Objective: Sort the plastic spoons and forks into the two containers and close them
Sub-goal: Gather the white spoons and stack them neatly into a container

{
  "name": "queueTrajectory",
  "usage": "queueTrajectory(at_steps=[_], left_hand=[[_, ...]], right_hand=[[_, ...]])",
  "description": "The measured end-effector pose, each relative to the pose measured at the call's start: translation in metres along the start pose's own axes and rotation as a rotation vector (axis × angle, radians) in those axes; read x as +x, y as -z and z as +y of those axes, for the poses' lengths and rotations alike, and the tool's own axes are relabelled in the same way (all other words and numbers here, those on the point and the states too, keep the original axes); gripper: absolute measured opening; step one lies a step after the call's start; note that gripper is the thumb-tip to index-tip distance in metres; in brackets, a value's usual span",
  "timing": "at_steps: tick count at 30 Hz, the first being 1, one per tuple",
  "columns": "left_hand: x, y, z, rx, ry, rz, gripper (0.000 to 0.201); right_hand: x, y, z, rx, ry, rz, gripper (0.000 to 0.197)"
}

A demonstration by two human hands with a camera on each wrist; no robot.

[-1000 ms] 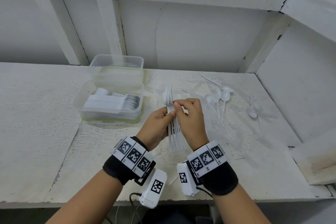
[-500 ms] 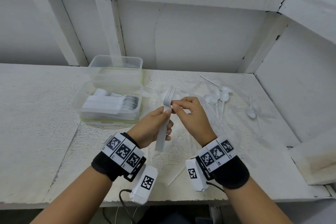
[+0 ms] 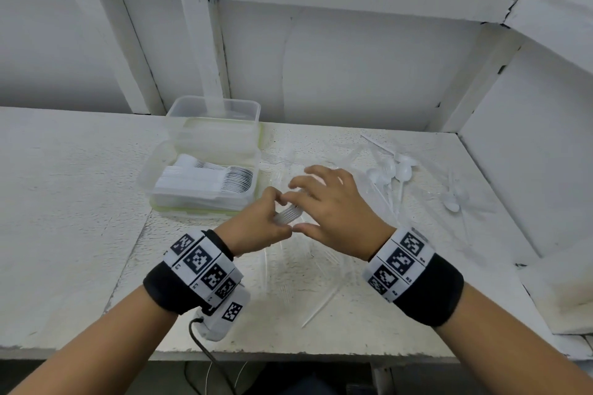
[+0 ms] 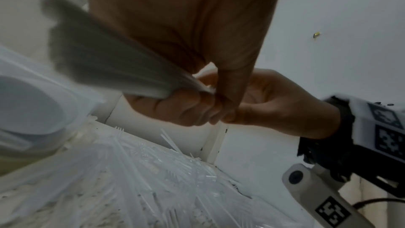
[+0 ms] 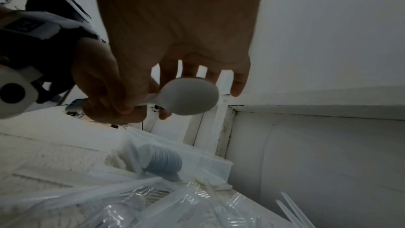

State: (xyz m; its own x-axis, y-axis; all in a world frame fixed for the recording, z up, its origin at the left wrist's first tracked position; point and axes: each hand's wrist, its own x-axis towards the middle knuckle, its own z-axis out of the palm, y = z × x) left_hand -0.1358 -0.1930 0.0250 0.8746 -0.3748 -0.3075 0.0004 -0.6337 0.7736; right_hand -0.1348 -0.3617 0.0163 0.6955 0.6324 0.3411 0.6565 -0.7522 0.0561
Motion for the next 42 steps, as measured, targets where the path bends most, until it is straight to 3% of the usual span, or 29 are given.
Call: queueTrajectory(at_steps=[5,10,12,15,18,20,23,27,31,42], left_hand=[[-0.002,0.010,-0.007,-0.022,0.031,-0.094,0.036],[-0.007,0.045,-0.019,0.095,0.001,-0.117,0.035],[-0.010,0.068,-0.026,0.123,-0.020,0.007,0.031],[-0.007,0.110,-0.046,-0.009,-0.002,0.296,0.021],[0.005,0.153,-0.079,-0.035,0.102,0.558,0.015],[0.016,0.174,-0.099,0.050,0.213,0.619,0.020],[0.029,0.191,-0.113,0.074,0.368,0.567,0.032],[0.041,0.194,-0.121,-0.184,0.466,0.425,0.037],[0.049,0.191,-0.127,-0.256,0.474,0.385,0.029],[0.053,0.191,-0.129,-0.289,0.481,0.381,0.017]], right_hand=[[0.014,-0.002,0.001,0.059,0.147,-0.118,0.021],[0.033,-0.007,0.005,0.121,0.191,-0.147,0.029],[0.041,-0.010,0.010,0.158,0.165,-0.132,0.035],[0.061,-0.009,0.017,0.291,0.074,-0.140,0.037],[0.094,-0.013,0.021,0.373,-0.090,-0.228,0.037],[0.119,-0.019,0.021,0.416,-0.149,-0.259,0.038],[0.157,-0.033,0.016,0.455,-0.198,-0.292,0.038],[0.196,-0.053,0.003,0.458,-0.229,-0.386,0.040],[0.209,-0.072,-0.005,0.365,-0.215,-0.501,0.036],[0.214,-0.082,-0.016,0.257,-0.241,-0.526,0.028]])
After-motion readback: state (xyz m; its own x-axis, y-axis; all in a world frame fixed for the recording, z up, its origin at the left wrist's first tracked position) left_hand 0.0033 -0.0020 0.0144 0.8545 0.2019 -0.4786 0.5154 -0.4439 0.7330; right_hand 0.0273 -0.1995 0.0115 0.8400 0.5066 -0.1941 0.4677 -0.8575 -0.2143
